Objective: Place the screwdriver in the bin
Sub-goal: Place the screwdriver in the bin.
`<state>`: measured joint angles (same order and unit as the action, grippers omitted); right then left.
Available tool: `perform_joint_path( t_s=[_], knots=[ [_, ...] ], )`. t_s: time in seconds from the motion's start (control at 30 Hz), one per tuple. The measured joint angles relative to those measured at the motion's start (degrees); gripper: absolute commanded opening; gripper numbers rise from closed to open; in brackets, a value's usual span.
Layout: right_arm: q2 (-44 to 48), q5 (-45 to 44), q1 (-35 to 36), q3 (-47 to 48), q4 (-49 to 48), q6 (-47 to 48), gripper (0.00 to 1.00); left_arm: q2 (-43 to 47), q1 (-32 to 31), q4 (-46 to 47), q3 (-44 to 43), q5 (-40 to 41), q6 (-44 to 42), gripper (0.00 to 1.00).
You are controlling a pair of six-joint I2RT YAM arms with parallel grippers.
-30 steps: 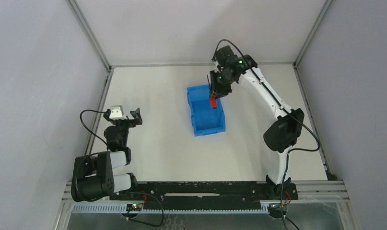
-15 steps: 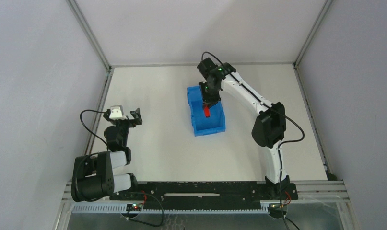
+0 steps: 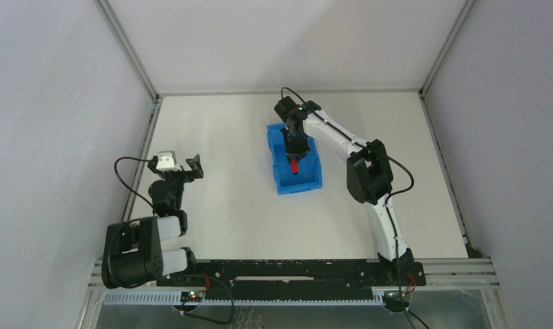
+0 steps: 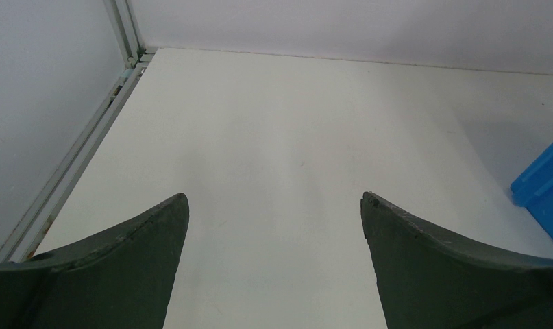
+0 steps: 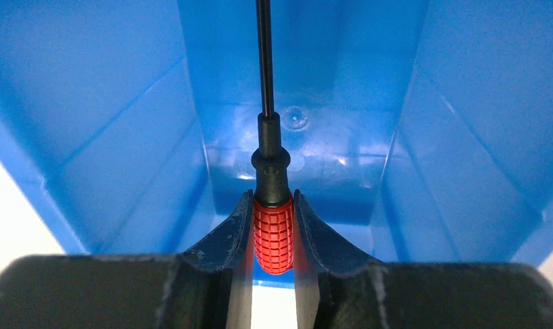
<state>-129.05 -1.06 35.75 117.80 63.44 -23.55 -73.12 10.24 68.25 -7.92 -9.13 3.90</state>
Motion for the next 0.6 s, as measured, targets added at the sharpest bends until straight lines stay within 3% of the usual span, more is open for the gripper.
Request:
perform_joint_path(
  t_s=[0.6],
  knots=[
    [-5.31, -4.31, 2.12, -0.26, -2.86, 0.00, 0.14, 0.00, 0.00, 0.00, 0.00, -0.02, 0.00, 1.00]
  ],
)
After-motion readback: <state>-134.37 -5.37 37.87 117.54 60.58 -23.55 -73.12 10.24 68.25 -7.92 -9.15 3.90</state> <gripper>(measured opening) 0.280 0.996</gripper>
